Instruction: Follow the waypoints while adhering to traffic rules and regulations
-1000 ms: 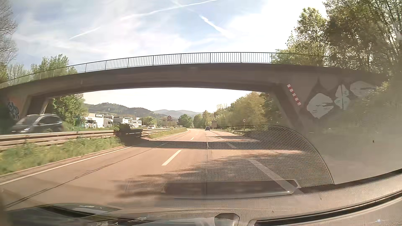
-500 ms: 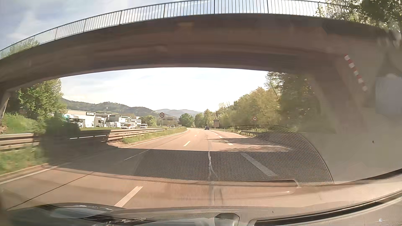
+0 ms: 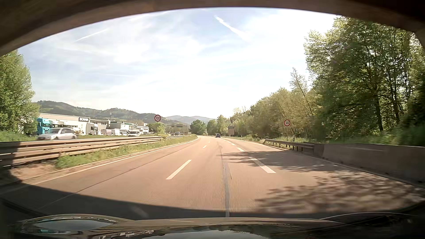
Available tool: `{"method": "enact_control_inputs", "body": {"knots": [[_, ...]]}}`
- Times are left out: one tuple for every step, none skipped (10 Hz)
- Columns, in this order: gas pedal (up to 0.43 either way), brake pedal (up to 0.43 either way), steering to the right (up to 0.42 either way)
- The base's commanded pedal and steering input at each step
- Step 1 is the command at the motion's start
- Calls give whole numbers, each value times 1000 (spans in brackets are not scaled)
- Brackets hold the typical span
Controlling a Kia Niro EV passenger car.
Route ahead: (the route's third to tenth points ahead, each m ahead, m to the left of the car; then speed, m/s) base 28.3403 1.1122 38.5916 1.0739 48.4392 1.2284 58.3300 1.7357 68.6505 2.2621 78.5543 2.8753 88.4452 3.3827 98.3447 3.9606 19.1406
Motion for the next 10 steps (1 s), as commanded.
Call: {"method": "enact_control_inputs", "body": {"knots": [[189, 0, -3], [189, 0, -3], [189, 0, -3], [189, 0, -3], [189, 0, -3], [189, 0, -3], [189, 0, -3], [189, 0, -3], [177, 0, -3], [169, 0, -3]]}}
